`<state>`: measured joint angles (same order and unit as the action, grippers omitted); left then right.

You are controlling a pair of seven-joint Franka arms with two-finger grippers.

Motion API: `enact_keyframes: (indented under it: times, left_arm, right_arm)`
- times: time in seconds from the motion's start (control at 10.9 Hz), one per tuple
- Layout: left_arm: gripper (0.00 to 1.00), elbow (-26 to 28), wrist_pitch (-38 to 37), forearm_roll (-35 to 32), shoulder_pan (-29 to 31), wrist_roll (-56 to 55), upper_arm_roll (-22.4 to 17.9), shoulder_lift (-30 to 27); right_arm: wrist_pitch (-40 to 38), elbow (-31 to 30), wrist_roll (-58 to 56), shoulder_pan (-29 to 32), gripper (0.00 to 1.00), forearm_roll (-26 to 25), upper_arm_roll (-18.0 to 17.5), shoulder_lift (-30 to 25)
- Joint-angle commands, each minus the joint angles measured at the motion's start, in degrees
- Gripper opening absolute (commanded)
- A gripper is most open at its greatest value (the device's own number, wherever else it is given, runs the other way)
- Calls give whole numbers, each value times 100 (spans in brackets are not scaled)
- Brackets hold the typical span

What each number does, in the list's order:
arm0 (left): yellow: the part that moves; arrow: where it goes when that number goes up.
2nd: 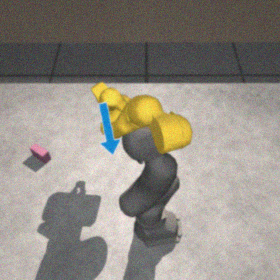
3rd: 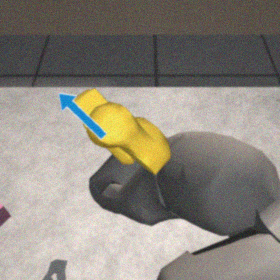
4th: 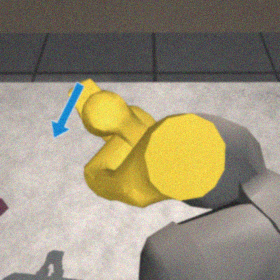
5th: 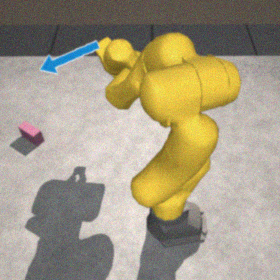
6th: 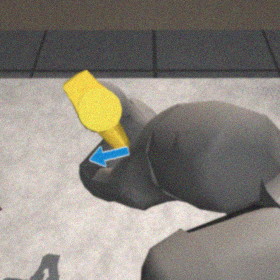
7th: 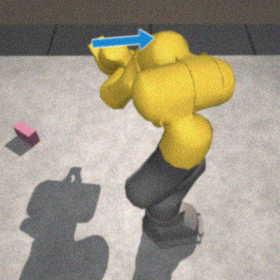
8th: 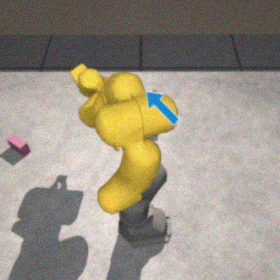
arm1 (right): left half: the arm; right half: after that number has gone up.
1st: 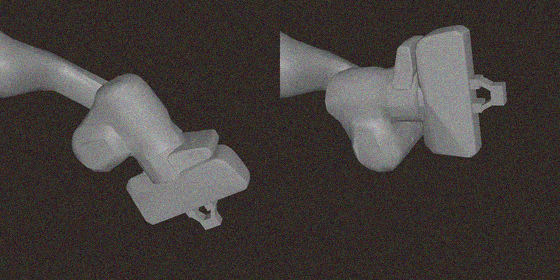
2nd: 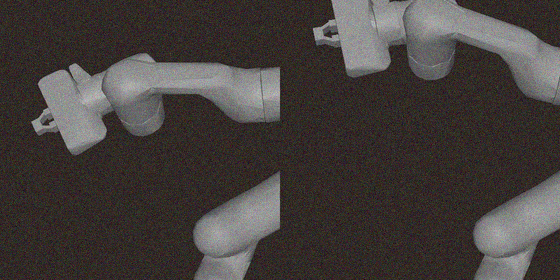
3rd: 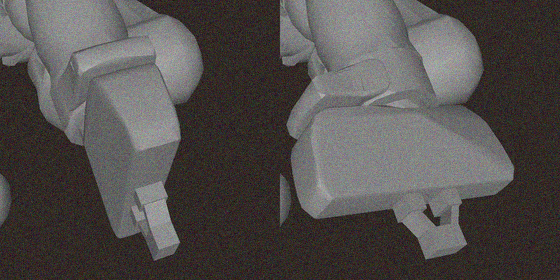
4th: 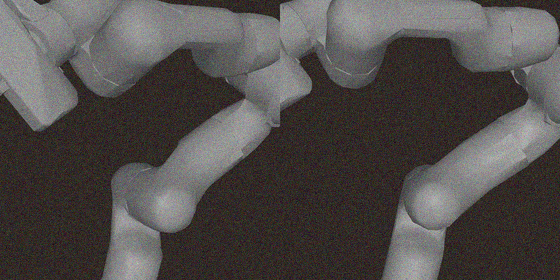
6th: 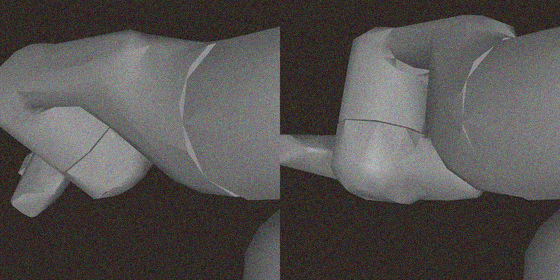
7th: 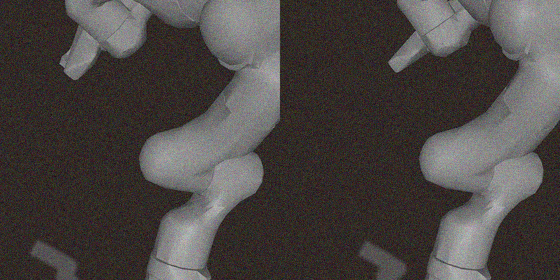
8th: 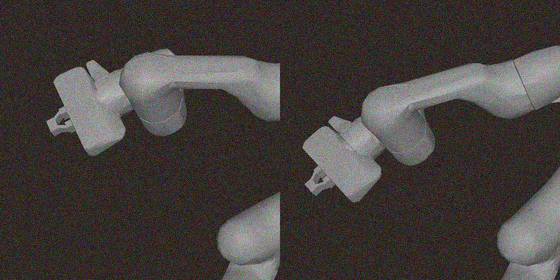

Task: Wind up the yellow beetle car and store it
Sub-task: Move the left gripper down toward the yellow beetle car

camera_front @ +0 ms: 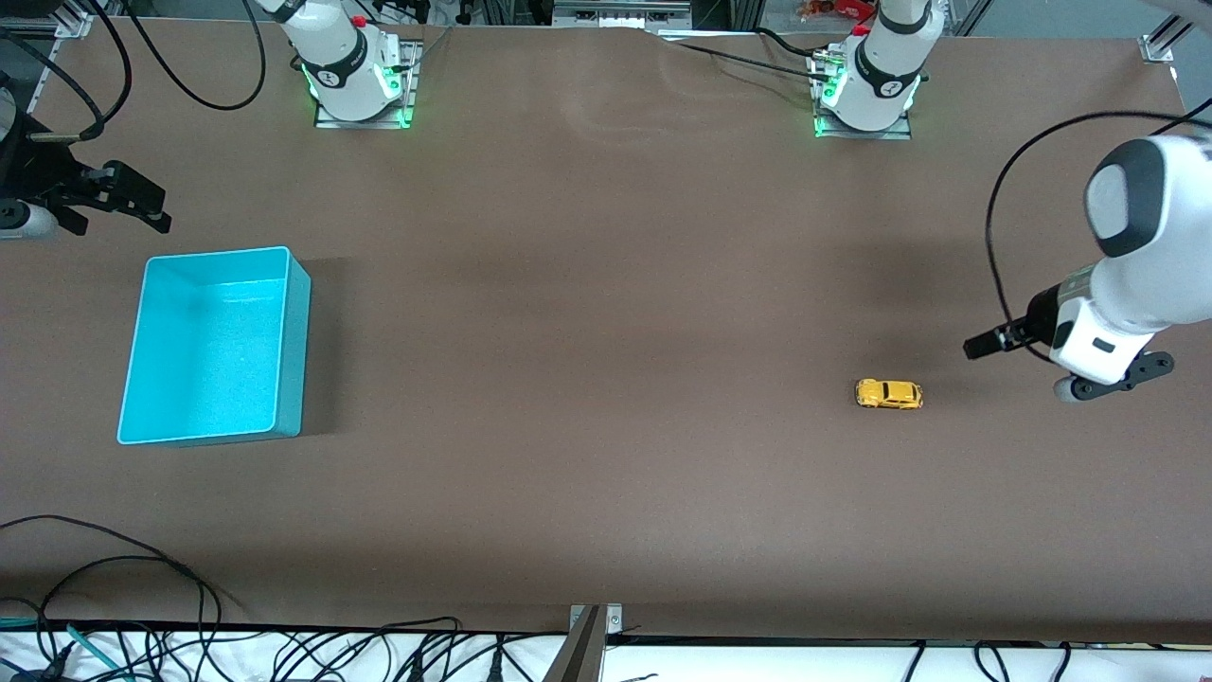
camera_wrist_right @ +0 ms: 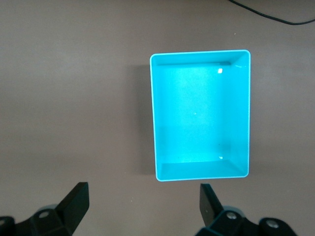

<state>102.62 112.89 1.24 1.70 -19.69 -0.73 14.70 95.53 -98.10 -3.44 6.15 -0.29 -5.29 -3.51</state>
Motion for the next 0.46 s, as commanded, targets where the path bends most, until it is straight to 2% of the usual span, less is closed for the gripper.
enact_keyframes:
  times: [0.0,0.18,0.37]
  left_arm:
    - [100,715,1041,166,-56,-2016,-7,41]
    - [100,741,1024,69,-135,-1918,11,59]
    - [100,689,850,78,-118,-980,11,-176]
  right_arm:
    - [-123,177,63,9,100,-50,-7,61]
    - [-123,186,72,9,100,-42,-7,61]
    - [-123,177,72,9,100,-42,-7,61]
